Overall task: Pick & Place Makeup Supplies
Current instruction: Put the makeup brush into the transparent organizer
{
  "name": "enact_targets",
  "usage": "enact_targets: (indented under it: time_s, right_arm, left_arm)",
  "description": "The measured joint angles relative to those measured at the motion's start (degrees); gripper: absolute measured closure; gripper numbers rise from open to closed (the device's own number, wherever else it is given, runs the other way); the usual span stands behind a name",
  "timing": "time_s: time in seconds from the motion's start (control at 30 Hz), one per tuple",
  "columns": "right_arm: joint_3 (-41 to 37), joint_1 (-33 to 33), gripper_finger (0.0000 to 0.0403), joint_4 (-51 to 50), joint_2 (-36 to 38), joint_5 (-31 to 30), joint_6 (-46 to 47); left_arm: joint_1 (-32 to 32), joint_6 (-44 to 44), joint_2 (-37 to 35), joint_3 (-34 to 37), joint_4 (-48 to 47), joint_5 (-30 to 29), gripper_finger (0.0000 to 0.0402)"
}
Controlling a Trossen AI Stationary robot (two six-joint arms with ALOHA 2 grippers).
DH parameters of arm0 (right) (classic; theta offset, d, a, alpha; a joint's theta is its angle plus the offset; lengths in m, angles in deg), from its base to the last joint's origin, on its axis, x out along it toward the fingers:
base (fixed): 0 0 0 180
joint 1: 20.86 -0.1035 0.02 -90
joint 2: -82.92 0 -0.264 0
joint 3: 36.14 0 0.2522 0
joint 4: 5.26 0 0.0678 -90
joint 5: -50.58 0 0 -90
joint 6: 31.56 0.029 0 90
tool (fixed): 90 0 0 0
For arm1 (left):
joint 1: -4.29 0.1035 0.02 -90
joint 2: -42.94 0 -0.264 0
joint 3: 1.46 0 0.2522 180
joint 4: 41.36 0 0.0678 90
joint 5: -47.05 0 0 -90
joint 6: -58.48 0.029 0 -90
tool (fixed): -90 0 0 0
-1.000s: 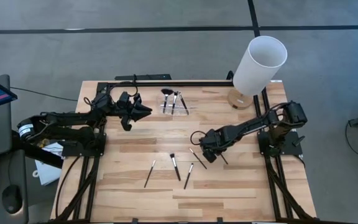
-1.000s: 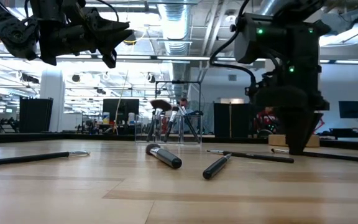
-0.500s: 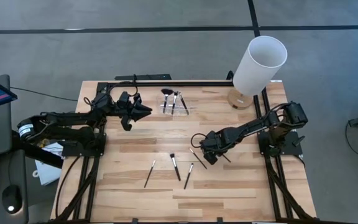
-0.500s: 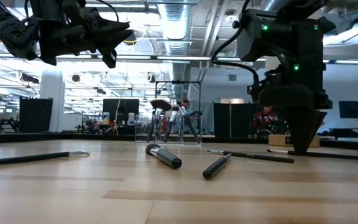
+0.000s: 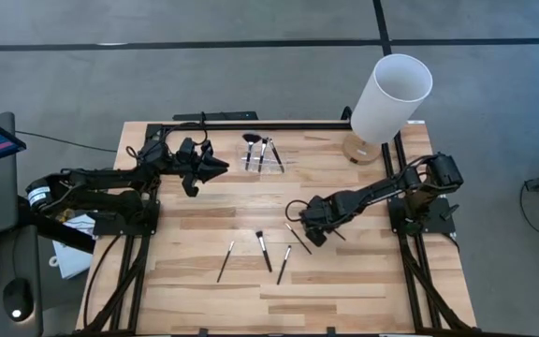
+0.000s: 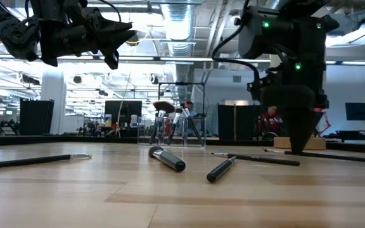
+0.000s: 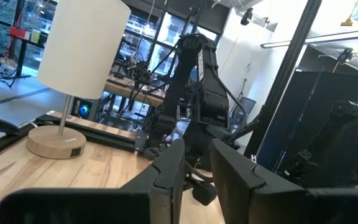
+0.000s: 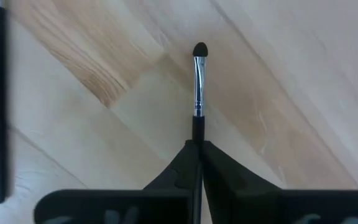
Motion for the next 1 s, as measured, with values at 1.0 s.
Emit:
enact_targets:
  time_s: [1.0]
  right_arm:
    - [1.18, 4.25, 0.0369, -8.65, 0.04, -4.31, -7.80]
  left_arm:
    - [0.02, 0.00, 0.00, -0.02, 0.00, 0.00, 0.0325]
